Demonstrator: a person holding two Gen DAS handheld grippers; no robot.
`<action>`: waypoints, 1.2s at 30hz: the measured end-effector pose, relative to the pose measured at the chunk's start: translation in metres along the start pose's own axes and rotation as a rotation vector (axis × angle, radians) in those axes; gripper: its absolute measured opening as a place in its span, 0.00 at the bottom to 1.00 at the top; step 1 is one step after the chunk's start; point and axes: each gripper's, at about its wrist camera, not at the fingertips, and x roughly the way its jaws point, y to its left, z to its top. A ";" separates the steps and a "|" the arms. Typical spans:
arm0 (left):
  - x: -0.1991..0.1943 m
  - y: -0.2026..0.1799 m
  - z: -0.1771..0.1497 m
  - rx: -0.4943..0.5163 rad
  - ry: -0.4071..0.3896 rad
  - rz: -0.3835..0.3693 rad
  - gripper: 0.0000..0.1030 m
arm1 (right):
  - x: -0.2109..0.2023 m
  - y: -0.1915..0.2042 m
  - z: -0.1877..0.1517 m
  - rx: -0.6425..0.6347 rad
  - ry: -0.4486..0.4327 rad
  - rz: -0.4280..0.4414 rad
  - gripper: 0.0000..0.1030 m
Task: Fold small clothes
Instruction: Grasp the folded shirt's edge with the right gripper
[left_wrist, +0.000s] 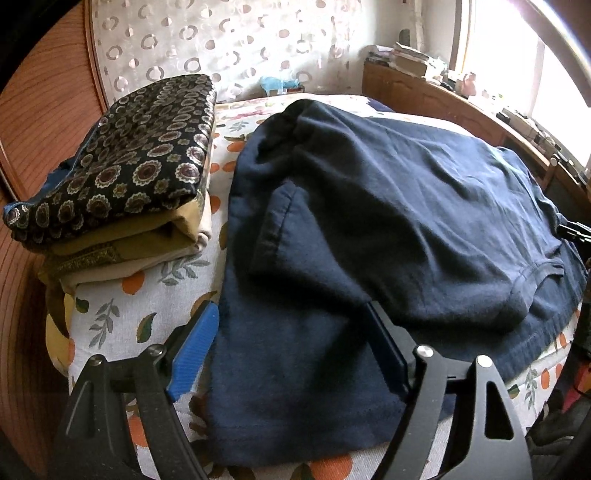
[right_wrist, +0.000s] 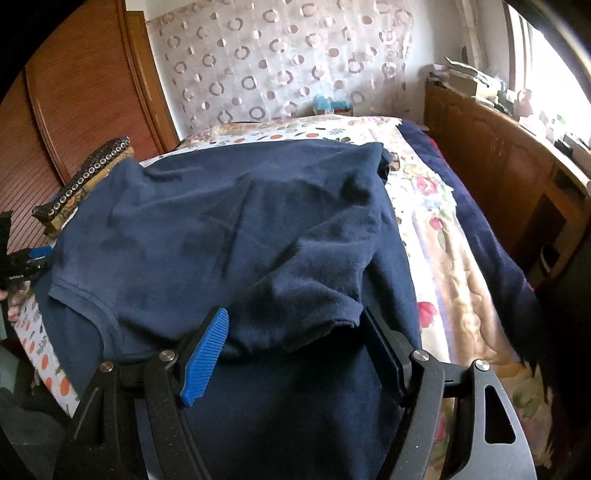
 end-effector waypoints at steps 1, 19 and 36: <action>-0.002 0.001 0.001 -0.005 -0.007 -0.013 0.71 | 0.001 0.002 -0.001 -0.008 -0.003 -0.008 0.73; 0.008 0.008 0.020 -0.107 -0.007 -0.056 0.36 | 0.003 0.019 -0.003 -0.093 -0.004 -0.064 0.52; -0.069 0.007 0.029 -0.081 -0.238 -0.077 0.05 | -0.049 0.020 0.010 -0.124 -0.149 -0.048 0.06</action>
